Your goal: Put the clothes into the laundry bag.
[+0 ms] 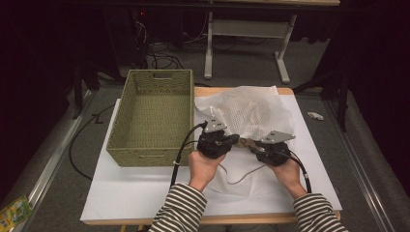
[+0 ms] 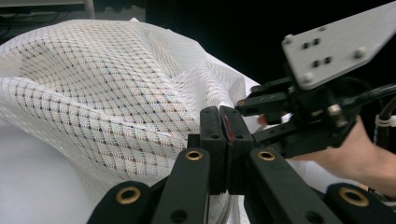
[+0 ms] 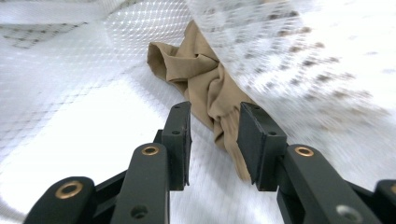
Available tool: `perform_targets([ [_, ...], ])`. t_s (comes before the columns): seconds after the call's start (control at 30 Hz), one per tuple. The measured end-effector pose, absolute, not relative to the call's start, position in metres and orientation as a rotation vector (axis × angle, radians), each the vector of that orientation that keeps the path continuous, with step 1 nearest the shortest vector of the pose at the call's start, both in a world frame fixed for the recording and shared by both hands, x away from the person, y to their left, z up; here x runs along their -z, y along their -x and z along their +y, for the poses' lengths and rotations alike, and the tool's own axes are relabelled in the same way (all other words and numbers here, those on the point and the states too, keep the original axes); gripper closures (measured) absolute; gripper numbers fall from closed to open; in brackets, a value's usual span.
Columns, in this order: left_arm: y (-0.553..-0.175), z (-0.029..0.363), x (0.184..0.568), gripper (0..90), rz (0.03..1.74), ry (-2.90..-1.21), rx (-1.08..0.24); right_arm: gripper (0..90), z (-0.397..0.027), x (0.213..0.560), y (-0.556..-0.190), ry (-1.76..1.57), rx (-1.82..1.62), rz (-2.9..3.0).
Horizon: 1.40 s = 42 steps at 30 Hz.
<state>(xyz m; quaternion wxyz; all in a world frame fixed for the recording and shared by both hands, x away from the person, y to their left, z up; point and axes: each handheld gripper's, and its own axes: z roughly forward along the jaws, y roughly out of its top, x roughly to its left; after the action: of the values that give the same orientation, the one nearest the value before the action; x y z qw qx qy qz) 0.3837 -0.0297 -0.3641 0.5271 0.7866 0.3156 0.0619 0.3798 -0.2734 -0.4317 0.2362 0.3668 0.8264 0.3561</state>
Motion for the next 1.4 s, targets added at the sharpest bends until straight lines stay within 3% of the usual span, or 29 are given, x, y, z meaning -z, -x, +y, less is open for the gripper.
perform_targets([
  [0.47,-0.382,-0.023,0.360,88.9,0.760,-1.872,-0.165,63.9,-0.290,0.419,-0.354,-1.009,-0.966,2.192],
  [0.77,-0.380,-0.019,0.355,88.9,0.762,-1.859,-0.173,49.4,-0.310,0.425,-0.345,-1.056,-0.926,2.150],
  [0.93,-0.378,-0.018,0.353,88.9,0.760,-1.852,-0.172,47.6,-0.310,0.436,-0.350,-1.071,-0.869,2.173],
  [0.97,-0.378,-0.018,0.352,88.9,0.756,-1.854,-0.172,49.7,-0.310,0.438,-0.351,-1.079,-0.858,2.169],
  [1.07,-0.378,-0.017,0.350,88.9,0.756,-1.855,-0.175,69.8,-0.312,0.441,-0.355,-1.102,-0.834,2.164],
  [1.13,-0.377,-0.016,0.350,88.9,0.756,-1.857,-0.177,75.0,-0.313,0.440,-0.355,-1.108,-0.850,2.163],
  [1.17,-0.377,-0.015,0.350,88.8,0.759,-1.854,-0.182,82.8,-0.317,0.436,-0.352,-1.105,-0.887,2.150],
  [1.27,-0.376,-0.013,0.352,88.7,0.762,-1.854,-0.184,88.0,-0.324,0.429,-0.344,-1.083,-0.934,2.138],
  [1.4,-0.373,-0.014,0.357,88.5,0.758,-1.871,-0.196,88.4,-0.333,0.426,-0.334,-1.073,-0.976,2.147],
])
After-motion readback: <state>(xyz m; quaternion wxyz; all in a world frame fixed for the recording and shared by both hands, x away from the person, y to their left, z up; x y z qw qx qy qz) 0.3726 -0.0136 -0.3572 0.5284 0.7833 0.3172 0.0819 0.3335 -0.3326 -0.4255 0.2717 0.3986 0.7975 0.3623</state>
